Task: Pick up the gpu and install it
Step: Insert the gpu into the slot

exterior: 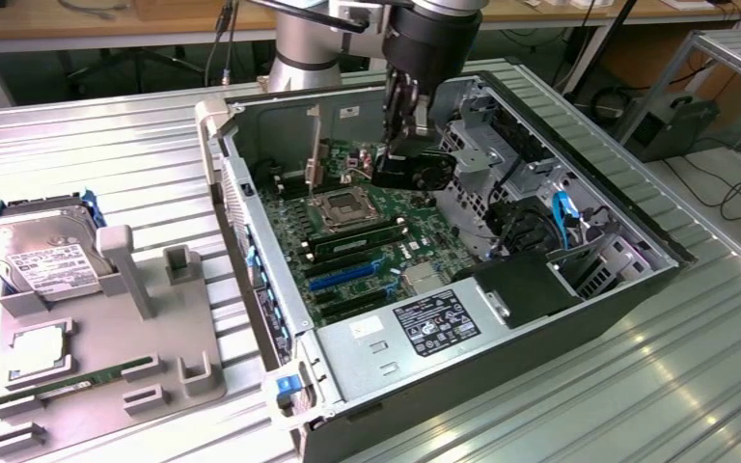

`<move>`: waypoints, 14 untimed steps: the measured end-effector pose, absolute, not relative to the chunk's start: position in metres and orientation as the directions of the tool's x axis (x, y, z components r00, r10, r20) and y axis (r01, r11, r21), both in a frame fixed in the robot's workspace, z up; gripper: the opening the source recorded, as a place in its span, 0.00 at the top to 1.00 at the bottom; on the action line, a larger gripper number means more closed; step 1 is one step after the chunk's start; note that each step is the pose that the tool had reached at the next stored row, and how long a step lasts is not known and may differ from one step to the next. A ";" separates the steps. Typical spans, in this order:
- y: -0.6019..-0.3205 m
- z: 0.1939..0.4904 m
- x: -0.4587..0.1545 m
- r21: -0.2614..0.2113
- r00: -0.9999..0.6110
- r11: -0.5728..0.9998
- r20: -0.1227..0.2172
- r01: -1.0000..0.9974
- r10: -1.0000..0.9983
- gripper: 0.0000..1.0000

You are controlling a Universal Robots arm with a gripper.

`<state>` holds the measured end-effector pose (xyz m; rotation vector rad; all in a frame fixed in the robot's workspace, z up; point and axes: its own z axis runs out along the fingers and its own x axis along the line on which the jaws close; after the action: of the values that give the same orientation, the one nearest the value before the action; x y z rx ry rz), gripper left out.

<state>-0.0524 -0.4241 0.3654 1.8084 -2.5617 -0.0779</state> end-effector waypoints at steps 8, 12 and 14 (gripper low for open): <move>-0.424 0.365 -0.052 0.043 -0.286 0.285 -0.025 -0.957 -0.958 0.74; -0.424 0.365 -0.052 0.043 -0.264 0.263 -0.025 -0.964 -0.964 0.74; -0.424 0.365 -0.052 0.043 -0.253 0.251 -0.025 -0.967 -0.967 0.74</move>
<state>-0.0524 -0.4241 0.3654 1.9161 -2.4793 -0.0774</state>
